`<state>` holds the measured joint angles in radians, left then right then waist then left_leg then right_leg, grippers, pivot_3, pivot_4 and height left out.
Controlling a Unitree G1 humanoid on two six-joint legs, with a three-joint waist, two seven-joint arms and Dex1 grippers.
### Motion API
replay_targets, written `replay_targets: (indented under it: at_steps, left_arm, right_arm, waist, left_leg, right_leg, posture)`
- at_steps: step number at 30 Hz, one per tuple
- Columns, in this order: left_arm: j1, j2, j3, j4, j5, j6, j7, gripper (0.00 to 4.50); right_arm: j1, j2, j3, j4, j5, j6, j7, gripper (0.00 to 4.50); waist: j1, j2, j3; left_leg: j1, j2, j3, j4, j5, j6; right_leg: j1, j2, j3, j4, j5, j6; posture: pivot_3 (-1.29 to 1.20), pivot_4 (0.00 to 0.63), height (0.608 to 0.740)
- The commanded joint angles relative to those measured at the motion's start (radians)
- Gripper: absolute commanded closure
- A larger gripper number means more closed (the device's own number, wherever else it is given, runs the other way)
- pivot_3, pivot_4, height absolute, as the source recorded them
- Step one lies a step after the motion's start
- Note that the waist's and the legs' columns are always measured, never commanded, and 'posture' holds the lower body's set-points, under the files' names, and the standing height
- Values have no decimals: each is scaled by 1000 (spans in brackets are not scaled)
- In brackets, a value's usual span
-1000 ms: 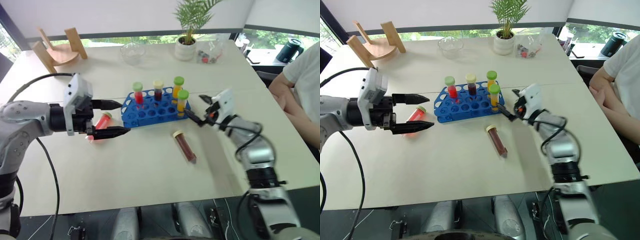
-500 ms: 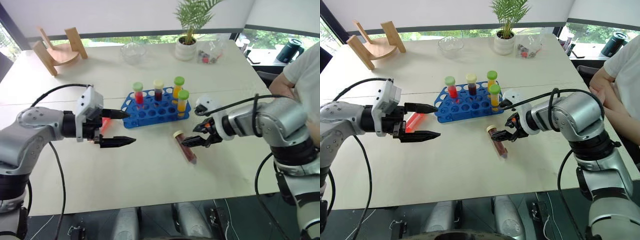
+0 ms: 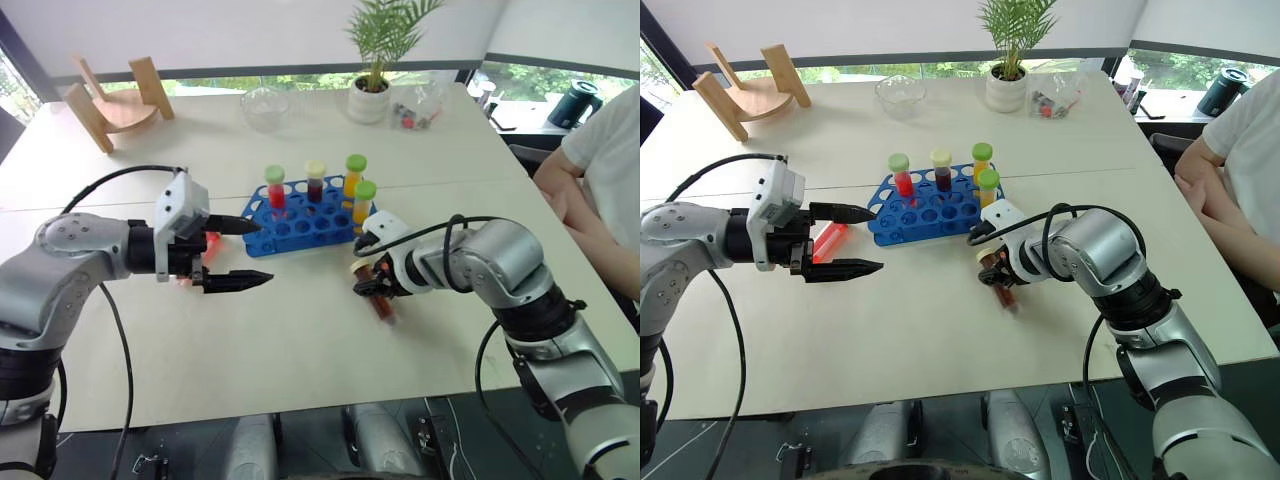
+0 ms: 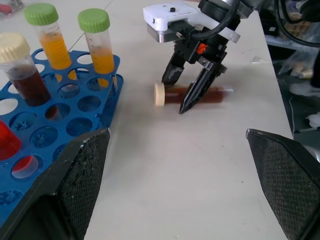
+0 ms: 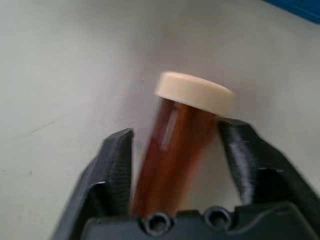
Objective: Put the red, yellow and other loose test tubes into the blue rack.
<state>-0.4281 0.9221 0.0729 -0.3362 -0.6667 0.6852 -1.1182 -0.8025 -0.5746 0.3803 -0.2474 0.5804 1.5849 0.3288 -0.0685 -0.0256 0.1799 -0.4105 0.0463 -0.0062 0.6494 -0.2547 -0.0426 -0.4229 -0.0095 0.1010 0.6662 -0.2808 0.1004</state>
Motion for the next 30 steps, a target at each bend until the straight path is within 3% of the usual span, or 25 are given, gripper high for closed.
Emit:
replay_targets:
  at_steps: [1, 7, 10, 11, 14, 20, 26, 30]
  left_arm:
    - [-5, 3, 22, -15, 5, -21, 6, 0]
    - [7, 15, 58, 15, 5, -24, 11, 0]
    - [19, 24, 72, 39, 14, -27, 5, 0]
    - [25, 31, 77, 46, 19, -32, -1, 0]
    - [38, 43, 85, 32, 10, -9, 12, 0]
    - [56, 65, 110, 14, -5, 13, 11, 0]
    - [64, 91, 135, -13, -23, 43, 24, 0]
    - [70, 105, 151, -29, -31, 61, 28, 0]
  right_arm:
    - [26, -4, 33, -29, 1, 10, 35, 3567]
    - [1, -37, -73, -119, 29, -104, 138, 3630]
    - [17, -22, -157, -162, 24, -288, 193, 3630]
    - [29, 10, -193, -165, 27, -343, 193, 3630]
    - [112, 186, -303, -92, -61, -762, 140, 3630]
    - [215, 420, -308, 109, -188, -1242, 129, 3630]
    - [238, 550, -275, 351, -308, -1602, 135, 3630]
    - [204, 600, -284, 478, -340, -1722, 124, 3630]
  waist:
    - [0, 0, 0]
    - [-1, 1, 1]
    - [-1, 1, 2]
    - [-2, 1, 1]
    - [-1, -1, 1]
    - [1, -1, 1]
    - [-4, 0, 1]
    - [-3, 1, 1]
  left_leg:
    - [0, 0, 0, 0, 0, 0]
    - [-1, 0, 0, -2, 0, 0]
    - [-1, 0, 0, -1, 0, 0]
    - [-1, 0, 0, -1, 0, 0]
    - [-1, 1, 0, -2, 0, 0]
    - [-1, 0, 1, -1, 0, 0]
    - [-1, 0, 1, -1, 0, 0]
    - [0, 1, 1, -2, 0, 0]
  right_leg:
    - [0, 0, 0, 0, 0, 0]
    - [-1, 0, 0, 0, 0, 0]
    - [-2, 0, 0, 0, 0, 0]
    - [-2, 0, 0, 0, 0, 0]
    - [-2, 1, 0, 0, 0, 0]
    - [-2, 0, 0, 0, 0, 0]
    - [-2, 0, 0, 0, 0, 0]
    - [-2, 0, 0, 1, 0, 0]
  posture:
    - [0, 150, 740]
    - [0, 150, 740]
    - [0, 150, 740]
    - [0, 150, 740]
    - [0, 150, 740]
    - [0, 150, 740]
    - [0, 150, 740]
    - [0, 150, 740]
